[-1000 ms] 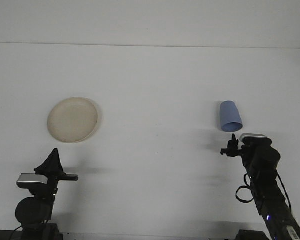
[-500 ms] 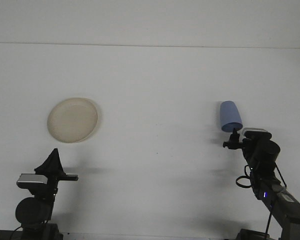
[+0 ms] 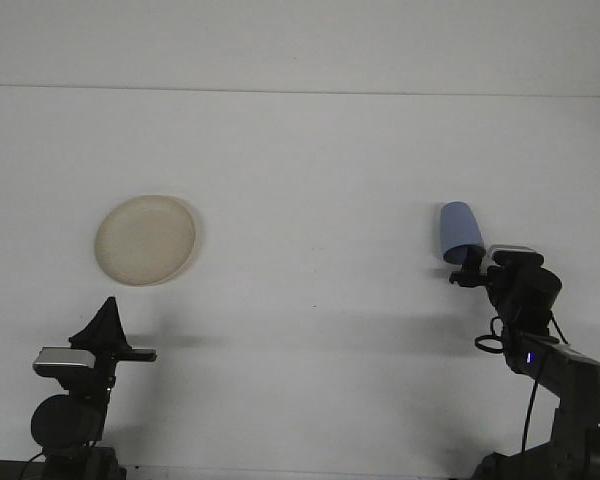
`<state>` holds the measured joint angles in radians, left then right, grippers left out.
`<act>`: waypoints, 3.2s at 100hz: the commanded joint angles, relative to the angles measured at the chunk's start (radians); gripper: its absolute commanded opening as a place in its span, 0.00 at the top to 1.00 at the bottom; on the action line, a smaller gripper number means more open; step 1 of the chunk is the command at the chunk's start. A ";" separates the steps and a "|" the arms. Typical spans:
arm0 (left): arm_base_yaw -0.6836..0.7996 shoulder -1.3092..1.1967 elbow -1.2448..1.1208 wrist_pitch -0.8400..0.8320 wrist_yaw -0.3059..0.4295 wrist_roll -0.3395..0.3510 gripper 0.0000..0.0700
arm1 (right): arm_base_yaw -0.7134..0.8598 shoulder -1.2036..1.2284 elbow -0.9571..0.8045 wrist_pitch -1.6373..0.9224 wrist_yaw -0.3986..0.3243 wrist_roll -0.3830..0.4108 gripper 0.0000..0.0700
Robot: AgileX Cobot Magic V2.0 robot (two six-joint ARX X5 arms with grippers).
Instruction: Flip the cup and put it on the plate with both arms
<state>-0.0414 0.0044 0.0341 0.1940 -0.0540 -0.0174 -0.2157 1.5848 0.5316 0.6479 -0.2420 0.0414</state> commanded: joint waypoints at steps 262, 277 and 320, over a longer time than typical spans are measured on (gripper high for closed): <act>0.000 -0.001 -0.020 0.011 0.002 -0.006 0.98 | 0.769 -0.072 0.960 -1.786 0.174 0.147 0.99; 0.000 -0.001 -0.020 0.011 0.002 -0.006 0.98 | 0.824 0.069 1.056 -1.870 0.198 0.119 0.99; 0.000 -0.001 -0.020 0.011 0.002 -0.006 0.98 | 0.884 0.238 1.124 -1.889 0.200 0.085 0.99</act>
<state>-0.0414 0.0044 0.0341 0.1940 -0.0540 -0.0174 0.6601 1.7950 1.6268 -1.2434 -0.0475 0.1387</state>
